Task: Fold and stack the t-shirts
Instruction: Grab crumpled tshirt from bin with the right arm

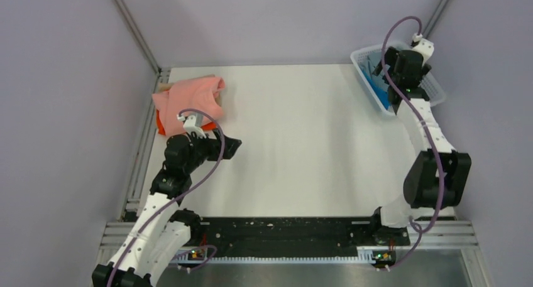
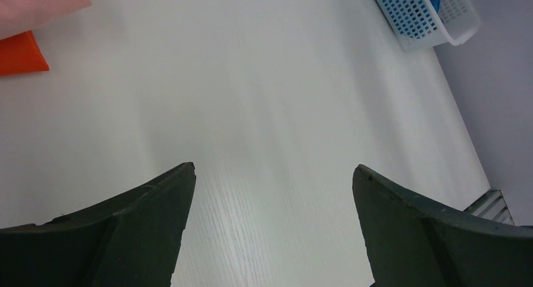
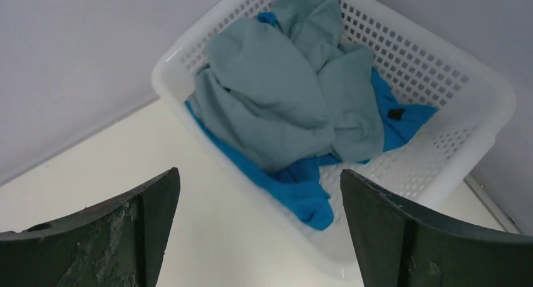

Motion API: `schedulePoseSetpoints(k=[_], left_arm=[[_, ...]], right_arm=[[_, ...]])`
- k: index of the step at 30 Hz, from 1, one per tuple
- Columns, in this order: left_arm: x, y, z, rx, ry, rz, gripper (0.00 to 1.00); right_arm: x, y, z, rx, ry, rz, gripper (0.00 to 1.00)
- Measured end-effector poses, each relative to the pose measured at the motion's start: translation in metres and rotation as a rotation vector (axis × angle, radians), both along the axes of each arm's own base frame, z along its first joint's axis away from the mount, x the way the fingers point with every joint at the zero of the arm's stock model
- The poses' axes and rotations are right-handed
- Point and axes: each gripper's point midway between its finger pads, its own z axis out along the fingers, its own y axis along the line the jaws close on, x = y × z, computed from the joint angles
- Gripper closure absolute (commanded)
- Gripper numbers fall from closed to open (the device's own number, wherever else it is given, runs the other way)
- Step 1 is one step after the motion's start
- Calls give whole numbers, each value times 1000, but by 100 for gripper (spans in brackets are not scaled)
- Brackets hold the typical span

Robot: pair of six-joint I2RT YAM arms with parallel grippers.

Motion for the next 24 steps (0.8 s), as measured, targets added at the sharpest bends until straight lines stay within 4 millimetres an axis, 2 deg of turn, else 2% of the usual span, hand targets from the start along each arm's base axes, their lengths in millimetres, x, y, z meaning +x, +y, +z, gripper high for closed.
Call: schedulePoseSetpoints(k=[4,8,12,15,17,19,20,22,23,24], left_arm=[[1,1,-1,2,3,4,1],[3,2,-7,14,21,14,1],[6,3,-16,28,52,21,1],[7,4,-19,38,63,30,1],[7,5,-20,41,62,34,1],[8,6,-20,44,61,38,1],[8,6,-20,45,61,41,1],[8,7,-20,47,60,45,1],[9,7,-20,48,60,50,1],[9,8,-20,49,59,52,1]], right_arm=[[42,-38,-22,16,58,-57,5],[81,-62,-37,43,68,-89,8],[115,-71,-59,84,73,-86,12],[134,-72,-88,110,105,-77,15],[142,-72,-109,129,130,-71,21],[150,-69,-130,150,153,-59,30],[155,-67,-140,165,164,-50,39],[164,-67,-154,189,170,-42,71],[169,-68,-160,205,169,-41,83],[171,-70,-162,210,166,-35,89]])
